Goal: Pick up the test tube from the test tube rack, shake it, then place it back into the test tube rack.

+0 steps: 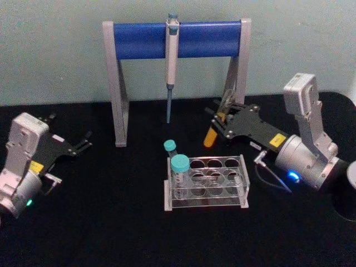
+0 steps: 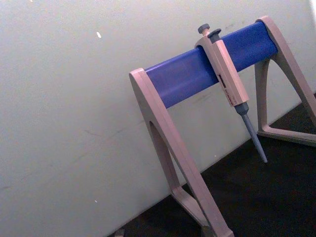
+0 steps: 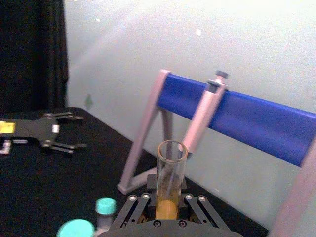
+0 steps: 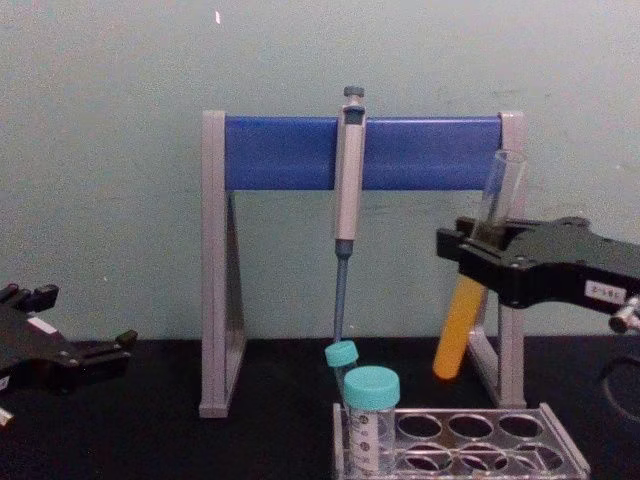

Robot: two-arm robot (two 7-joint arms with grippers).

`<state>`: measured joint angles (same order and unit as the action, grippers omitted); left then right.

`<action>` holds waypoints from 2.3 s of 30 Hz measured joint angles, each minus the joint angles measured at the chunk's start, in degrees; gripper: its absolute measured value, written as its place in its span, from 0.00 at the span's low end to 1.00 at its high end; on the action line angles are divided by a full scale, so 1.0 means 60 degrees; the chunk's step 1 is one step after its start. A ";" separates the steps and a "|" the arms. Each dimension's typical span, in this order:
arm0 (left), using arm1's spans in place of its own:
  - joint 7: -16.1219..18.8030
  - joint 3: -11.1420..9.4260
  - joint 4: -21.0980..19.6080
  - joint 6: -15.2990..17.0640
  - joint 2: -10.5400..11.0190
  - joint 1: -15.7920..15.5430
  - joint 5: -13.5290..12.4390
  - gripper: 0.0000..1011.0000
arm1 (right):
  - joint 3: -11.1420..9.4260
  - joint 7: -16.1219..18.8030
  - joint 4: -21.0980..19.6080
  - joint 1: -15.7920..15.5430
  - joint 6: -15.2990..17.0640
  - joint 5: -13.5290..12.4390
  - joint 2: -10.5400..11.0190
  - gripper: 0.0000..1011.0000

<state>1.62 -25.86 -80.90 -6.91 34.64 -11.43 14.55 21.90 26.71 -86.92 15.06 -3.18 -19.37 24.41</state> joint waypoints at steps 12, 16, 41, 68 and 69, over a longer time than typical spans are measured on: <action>0.0000 0.0000 0.0000 0.0000 0.0000 0.0000 0.0000 0.99 | -0.0523 -0.0077 -0.0528 -0.0660 0.0049 -0.0248 0.0448 0.22; 0.0000 -0.0001 0.0000 0.0000 0.0000 0.0001 0.0000 0.99 | -0.0699 -0.0082 -0.0995 -0.1098 0.0039 -0.0377 0.0635 0.22; 0.0000 0.0000 0.0000 0.0000 0.0000 0.0000 0.0000 0.99 | 0.0068 -0.0263 -0.0788 -0.0692 0.0234 0.0026 -0.0095 0.22; 0.0000 0.0000 0.0000 0.0000 0.0000 0.0000 0.0000 0.99 | -0.0967 -0.0622 -0.1568 -0.1504 0.0340 -0.0007 0.0391 0.22; 0.0000 0.0000 0.0000 0.0000 0.0000 0.0001 0.0000 0.99 | -0.0967 -0.0622 -0.1568 -0.1504 0.0340 -0.0007 0.0391 0.22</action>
<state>1.62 -25.86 -80.90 -6.91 34.64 -11.43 14.55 16.10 22.98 -96.33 6.03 -1.14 -19.41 26.76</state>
